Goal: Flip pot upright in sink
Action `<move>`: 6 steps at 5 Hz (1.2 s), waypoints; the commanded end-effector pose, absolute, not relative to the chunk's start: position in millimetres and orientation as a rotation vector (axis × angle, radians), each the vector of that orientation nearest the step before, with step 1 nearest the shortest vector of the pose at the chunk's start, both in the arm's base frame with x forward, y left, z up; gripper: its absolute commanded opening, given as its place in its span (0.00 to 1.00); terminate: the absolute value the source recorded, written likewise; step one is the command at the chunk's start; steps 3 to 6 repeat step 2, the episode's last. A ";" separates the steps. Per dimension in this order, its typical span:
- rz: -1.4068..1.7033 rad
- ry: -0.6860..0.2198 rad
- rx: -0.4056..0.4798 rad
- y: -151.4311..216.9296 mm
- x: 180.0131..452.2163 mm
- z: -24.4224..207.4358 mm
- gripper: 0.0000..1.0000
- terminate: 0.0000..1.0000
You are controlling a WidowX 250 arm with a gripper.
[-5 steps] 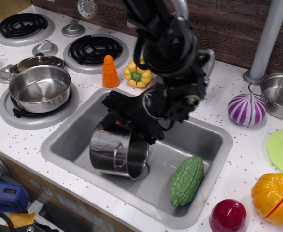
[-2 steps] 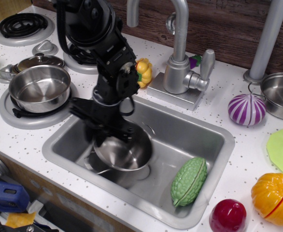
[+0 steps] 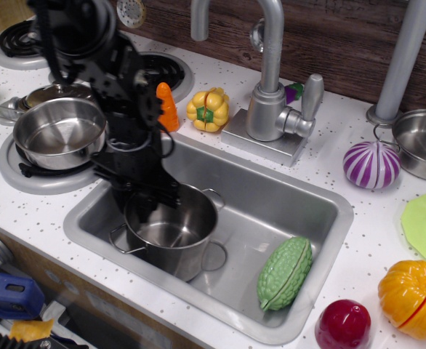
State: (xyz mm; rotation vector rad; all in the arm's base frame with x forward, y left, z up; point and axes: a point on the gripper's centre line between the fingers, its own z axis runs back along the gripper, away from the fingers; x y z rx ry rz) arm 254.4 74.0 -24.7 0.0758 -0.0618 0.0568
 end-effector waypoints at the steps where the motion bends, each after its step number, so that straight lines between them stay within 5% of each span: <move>1: 0.035 -0.122 0.124 74.0 263.3 -9.6 1.00 0.00; 2: 0.035 -0.122 0.124 74.0 263.3 -9.6 1.00 1.00; 6: 0.035 -0.122 0.124 74.0 263.3 -9.6 1.00 1.00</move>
